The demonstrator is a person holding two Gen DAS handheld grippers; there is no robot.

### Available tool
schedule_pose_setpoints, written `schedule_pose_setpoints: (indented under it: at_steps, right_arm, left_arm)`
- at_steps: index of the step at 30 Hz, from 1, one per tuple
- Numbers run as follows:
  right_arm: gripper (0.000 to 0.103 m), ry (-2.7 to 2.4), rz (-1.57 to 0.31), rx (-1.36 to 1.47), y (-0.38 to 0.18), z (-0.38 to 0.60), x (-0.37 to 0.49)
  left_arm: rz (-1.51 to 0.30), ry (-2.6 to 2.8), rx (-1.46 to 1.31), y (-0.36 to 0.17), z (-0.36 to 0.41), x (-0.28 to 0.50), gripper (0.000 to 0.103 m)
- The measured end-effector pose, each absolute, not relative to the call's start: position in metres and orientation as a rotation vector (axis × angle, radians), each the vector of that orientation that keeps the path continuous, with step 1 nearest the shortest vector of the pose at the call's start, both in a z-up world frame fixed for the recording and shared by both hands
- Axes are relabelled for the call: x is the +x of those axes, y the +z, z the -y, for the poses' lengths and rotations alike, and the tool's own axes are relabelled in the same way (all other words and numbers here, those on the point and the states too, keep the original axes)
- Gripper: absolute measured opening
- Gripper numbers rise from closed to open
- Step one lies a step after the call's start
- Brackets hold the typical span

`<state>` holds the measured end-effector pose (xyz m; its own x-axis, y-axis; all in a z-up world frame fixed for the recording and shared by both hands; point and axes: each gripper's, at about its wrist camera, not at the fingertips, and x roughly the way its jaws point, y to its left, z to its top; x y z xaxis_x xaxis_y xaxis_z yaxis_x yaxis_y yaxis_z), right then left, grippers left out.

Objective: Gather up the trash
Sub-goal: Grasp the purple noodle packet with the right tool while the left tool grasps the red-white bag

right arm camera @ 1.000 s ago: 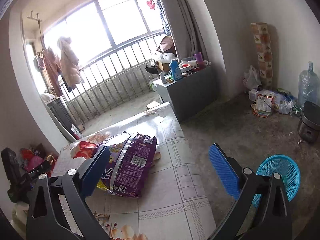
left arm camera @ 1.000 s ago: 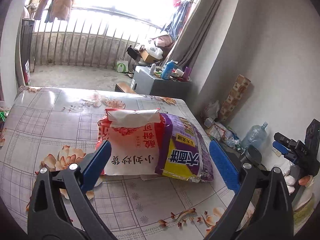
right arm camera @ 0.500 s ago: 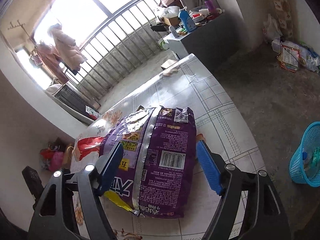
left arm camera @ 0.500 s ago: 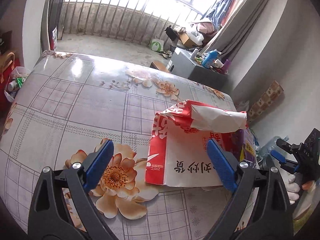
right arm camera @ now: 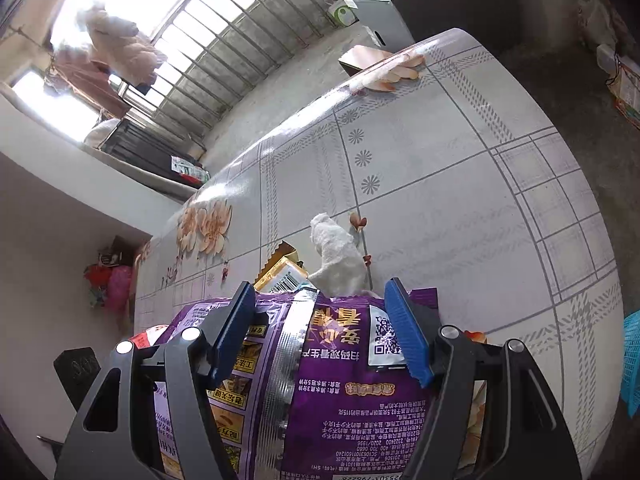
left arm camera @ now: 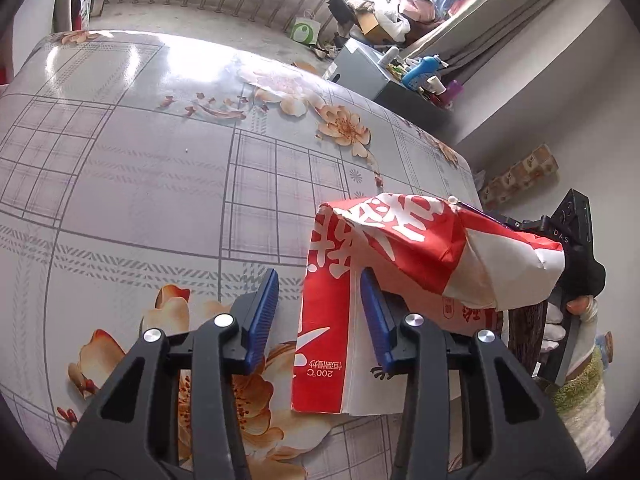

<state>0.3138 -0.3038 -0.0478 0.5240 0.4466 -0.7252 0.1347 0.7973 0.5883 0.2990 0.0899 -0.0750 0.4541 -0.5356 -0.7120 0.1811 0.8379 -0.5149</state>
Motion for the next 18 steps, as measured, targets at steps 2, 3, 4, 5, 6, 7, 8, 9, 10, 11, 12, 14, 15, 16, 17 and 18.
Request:
schedule_pose_setpoints:
  at_steps: [2, 3, 4, 5, 6, 7, 8, 9, 10, 11, 12, 14, 15, 16, 17, 18]
  right_arm:
    - [0.065, 0.233, -1.035, 0.623, -0.047, 0.292, 0.314]
    - [0.065, 0.247, -1.046, 0.612, -0.048, 0.287, 0.313]
    - [0.064, 0.262, -1.059, 0.601, -0.049, 0.281, 0.312]
    - [0.063, 0.270, -1.068, 0.588, -0.050, 0.276, 0.312]
    - [0.063, 0.269, -1.077, 0.573, -0.050, 0.271, 0.311]
    - [0.063, 0.272, -1.081, 0.568, -0.050, 0.267, 0.308]
    - [0.063, 0.281, -1.084, 0.571, -0.051, 0.263, 0.307]
    - [0.063, 0.292, -1.089, 0.575, -0.051, 0.259, 0.305]
    - [0.063, 0.305, -1.092, 0.578, -0.051, 0.254, 0.301]
    - [0.062, 0.324, -1.096, 0.580, -0.052, 0.250, 0.297]
    - [0.062, 0.338, -1.101, 0.576, -0.053, 0.245, 0.293]
    - [0.062, 0.363, -1.107, 0.560, -0.053, 0.233, 0.284]
    - [0.062, 0.379, -1.111, 0.554, -0.053, 0.228, 0.279]
    - [0.062, 0.394, -1.114, 0.552, -0.054, 0.223, 0.273]
    - [0.062, 0.406, -1.115, 0.551, -0.054, 0.218, 0.267]
    - [0.062, 0.420, -1.116, 0.548, -0.054, 0.214, 0.261]
  left_arm:
    - [-1.014, -0.469, -0.400, -0.077, -0.090, 0.298, 0.034]
    - [-1.013, -0.473, -0.401, -0.077, -0.090, 0.296, 0.033]
    - [-1.014, -0.476, -0.400, -0.078, -0.091, 0.294, 0.033]
    - [-1.018, -0.479, -0.403, -0.077, -0.093, 0.292, 0.033]
    - [-1.024, -0.483, -0.407, -0.078, -0.094, 0.290, 0.033]
    - [-1.027, -0.487, -0.412, -0.078, -0.095, 0.288, 0.033]
    - [-1.029, -0.493, -0.414, -0.078, -0.097, 0.285, 0.032]
    - [-1.030, -0.497, -0.413, -0.077, -0.098, 0.280, 0.032]
    - [-1.033, -0.502, -0.409, -0.076, -0.099, 0.275, 0.031]
    - [-1.035, -0.506, -0.408, -0.076, -0.101, 0.270, 0.031]
    - [-1.040, -0.511, -0.409, -0.075, -0.102, 0.264, 0.031]
    - [-1.048, -0.519, -0.407, -0.074, -0.105, 0.251, 0.031]
    - [-1.049, -0.521, -0.406, -0.073, -0.107, 0.244, 0.031]
    - [-1.050, -0.521, -0.407, -0.073, -0.110, 0.236, 0.031]
    - [-1.053, -0.520, -0.412, -0.072, -0.113, 0.229, 0.031]
    - [-1.057, -0.519, -0.418, -0.072, -0.116, 0.223, 0.031]
